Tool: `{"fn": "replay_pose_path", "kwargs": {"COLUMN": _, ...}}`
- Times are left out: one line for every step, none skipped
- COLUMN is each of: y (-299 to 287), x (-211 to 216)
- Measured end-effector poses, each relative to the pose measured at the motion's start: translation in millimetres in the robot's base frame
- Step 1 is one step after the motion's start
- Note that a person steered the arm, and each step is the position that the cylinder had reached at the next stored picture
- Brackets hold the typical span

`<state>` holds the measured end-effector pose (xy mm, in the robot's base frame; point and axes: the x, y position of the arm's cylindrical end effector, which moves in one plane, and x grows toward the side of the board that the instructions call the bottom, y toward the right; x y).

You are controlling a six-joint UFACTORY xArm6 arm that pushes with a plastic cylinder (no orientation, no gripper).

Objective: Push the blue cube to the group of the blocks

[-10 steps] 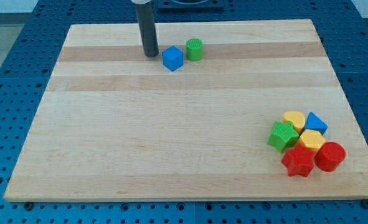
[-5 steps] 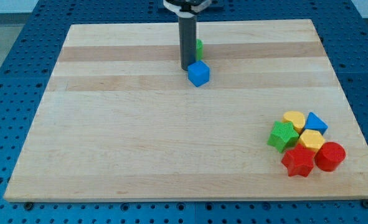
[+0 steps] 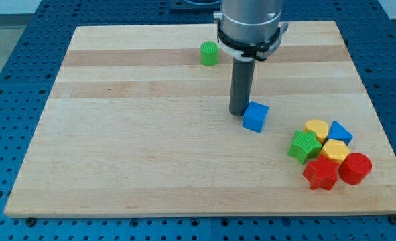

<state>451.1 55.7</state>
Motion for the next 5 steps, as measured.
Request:
{"fn": "replay_pose_path", "kwargs": {"y": 0, "x": 13}}
{"fn": "replay_pose_path", "kwargs": {"y": 3, "x": 20}}
{"fn": "replay_pose_path", "kwargs": {"y": 20, "x": 20}}
{"fn": "replay_pose_path", "kwargs": {"y": 35, "x": 20}}
{"fn": "replay_pose_path", "kwargs": {"y": 48, "x": 20}}
